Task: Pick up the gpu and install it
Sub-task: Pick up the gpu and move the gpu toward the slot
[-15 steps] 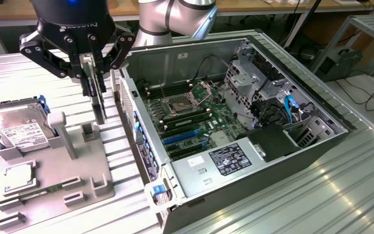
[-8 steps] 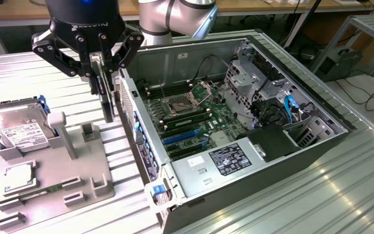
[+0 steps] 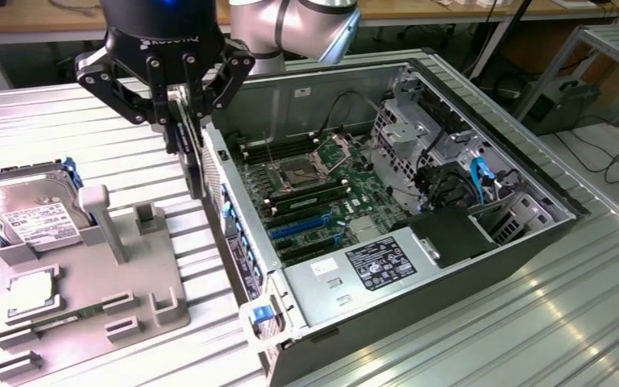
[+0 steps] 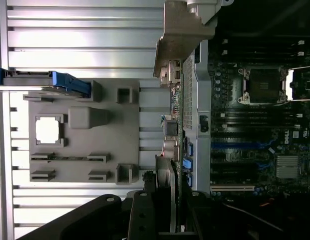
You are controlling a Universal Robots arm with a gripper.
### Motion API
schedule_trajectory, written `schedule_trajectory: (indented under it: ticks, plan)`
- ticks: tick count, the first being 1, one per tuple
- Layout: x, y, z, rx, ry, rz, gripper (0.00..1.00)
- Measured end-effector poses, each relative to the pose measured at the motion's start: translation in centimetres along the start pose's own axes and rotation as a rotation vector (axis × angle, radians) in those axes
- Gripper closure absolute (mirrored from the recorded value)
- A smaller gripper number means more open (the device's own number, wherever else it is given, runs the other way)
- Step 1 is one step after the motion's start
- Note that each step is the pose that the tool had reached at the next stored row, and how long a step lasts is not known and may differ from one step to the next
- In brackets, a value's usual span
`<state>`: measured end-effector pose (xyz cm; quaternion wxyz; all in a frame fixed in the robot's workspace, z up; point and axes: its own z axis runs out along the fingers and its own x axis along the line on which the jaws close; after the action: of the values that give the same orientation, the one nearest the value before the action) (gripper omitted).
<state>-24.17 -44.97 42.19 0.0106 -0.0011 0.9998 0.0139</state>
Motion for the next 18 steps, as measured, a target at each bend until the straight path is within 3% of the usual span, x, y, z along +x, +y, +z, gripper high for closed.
schedule_trajectory:
  ticks: [18]
  plan:
    - [-3.6, -0.01, 0.08, 0.0000, 0.0000, 0.000, 0.72]
